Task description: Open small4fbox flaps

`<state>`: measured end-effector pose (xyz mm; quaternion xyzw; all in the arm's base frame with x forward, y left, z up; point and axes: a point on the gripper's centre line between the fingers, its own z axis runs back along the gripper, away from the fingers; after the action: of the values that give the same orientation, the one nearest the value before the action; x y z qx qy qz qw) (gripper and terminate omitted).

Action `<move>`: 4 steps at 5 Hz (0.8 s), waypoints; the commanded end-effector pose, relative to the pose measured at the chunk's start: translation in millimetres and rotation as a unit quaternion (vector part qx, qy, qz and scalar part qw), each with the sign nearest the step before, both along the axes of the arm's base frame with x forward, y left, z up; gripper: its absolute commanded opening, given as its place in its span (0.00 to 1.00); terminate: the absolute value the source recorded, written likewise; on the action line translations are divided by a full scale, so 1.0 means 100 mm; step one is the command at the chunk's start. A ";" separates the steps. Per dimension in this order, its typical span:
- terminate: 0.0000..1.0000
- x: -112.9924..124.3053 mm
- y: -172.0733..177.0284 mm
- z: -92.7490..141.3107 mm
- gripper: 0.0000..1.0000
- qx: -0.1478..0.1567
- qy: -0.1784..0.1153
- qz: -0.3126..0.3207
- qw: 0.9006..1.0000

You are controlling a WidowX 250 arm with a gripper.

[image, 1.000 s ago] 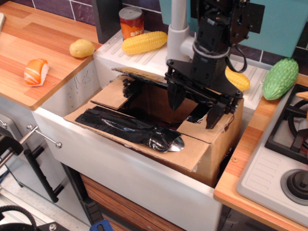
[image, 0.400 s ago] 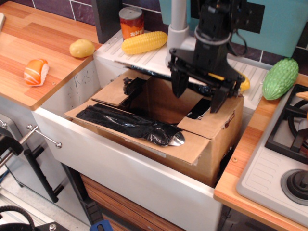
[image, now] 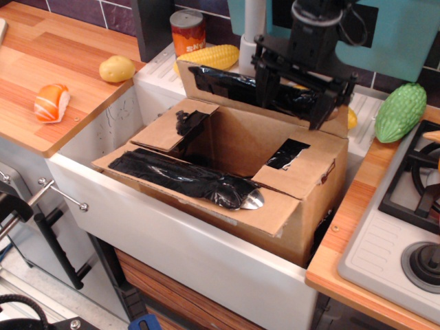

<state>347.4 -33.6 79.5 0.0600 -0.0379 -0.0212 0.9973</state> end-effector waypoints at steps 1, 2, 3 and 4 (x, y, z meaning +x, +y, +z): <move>0.00 0.32 0.04 0.23 1.00 0.019 -0.044 -0.005 0.999; 0.00 0.41 0.04 0.20 1.00 0.017 -0.060 -0.003 0.998; 0.00 0.49 0.05 0.13 1.00 0.010 -0.080 0.000 0.997; 0.00 0.59 0.03 -0.02 1.00 0.017 -0.111 0.005 0.994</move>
<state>404.4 -32.8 65.1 0.0799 -0.1339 -0.0162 0.9876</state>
